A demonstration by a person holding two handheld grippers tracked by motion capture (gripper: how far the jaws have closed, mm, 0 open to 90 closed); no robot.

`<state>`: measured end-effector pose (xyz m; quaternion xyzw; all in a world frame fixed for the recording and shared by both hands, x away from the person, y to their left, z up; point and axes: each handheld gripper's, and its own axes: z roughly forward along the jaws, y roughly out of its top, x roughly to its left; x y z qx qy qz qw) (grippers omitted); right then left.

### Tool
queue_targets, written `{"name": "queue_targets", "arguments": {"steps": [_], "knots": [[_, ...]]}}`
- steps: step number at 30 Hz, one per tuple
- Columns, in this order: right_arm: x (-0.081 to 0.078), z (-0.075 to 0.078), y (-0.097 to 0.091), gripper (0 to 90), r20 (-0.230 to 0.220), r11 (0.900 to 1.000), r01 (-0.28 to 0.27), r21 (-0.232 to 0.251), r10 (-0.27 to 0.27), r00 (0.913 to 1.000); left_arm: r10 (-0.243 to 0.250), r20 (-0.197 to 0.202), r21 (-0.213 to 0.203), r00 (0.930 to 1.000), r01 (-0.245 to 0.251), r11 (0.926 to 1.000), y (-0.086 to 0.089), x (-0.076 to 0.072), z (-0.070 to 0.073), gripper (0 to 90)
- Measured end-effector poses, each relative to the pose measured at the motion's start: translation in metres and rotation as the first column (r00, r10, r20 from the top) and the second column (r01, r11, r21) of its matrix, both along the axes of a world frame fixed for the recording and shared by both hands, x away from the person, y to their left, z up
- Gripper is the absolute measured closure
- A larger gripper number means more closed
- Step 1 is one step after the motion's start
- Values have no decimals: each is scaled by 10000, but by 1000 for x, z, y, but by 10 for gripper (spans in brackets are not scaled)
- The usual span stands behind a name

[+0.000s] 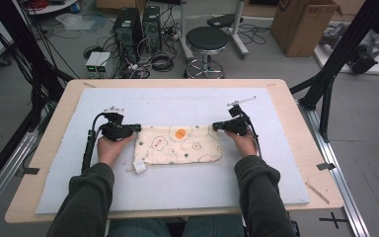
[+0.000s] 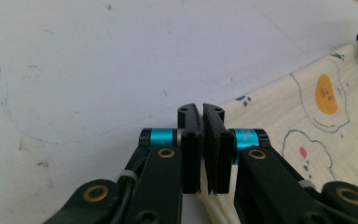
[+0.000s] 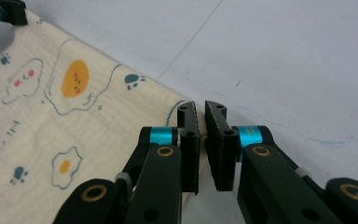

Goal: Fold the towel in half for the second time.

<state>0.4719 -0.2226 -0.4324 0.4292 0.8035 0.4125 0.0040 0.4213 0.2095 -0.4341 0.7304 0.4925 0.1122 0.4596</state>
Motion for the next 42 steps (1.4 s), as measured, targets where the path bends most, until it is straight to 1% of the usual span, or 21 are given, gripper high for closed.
{"name": "queue_targets", "arguments": {"steps": [2,6,9,10,11,17,21,26,27,28,31,37,41,42], "knots": [[-1,3,-1,842,101,9999,4,165,-5,9999,8,102,-88,9999,-7,10000,0,-1,2,854],[-3,5,-2,842,212,9998,-79,154,75,9997,-100,172,-55,9998,101,9999,1,-4,6,854],[-5,9,-3,842,259,9997,-135,222,129,9996,-140,203,-153,9997,143,9998,2,-5,7,854],[-5,9,-3,842,354,9996,-154,251,145,9993,-146,232,-179,9996,150,9997,2,-5,8,854],[-6,11,-4,842,296,9995,-155,263,147,9995,-143,256,-205,9996,148,9997,2,-5,8,855],[-9,15,-7,842,473,9990,-257,354,240,9986,-296,388,-280,9988,307,9991,3,-8,12,855],[-11,18,-7,842,515,9986,-322,422,300,9982,-343,444,-402,9984,361,9985,4,-10,14,856],[-13,21,-9,842,577,9978,-385,547,353,9977,-492,552,-437,9973,517,9977,5,-12,16,856],[-13,22,-9,842,629,9976,-403,567,367,9973,-491,579,-415,9971,515,9978,6,-12,17,856],[-14,22,-9,842,658,9973,-456,584,417,9970,-489,580,-502,9971,518,9974,6,-13,17,856],[-16,25,-9,842,755,9968,-508,622,460,9961,-485,652,-556,9967,521,9971,7,-14,18,856],[-19,29,-11,842,955,9955,-608,723,538,9940,-627,823,-568,9946,675,9961,8,-17,22,856],[-22,32,-11,842,945,9947,-664,782,590,9938,-726,910,-556,9932,778,9954,8,-20,24,855],[-23,33,-11,842,1005,9945,-698,776,618,9930,-761,909,-542,9929,812,9952,8,-22,25,855]]}}
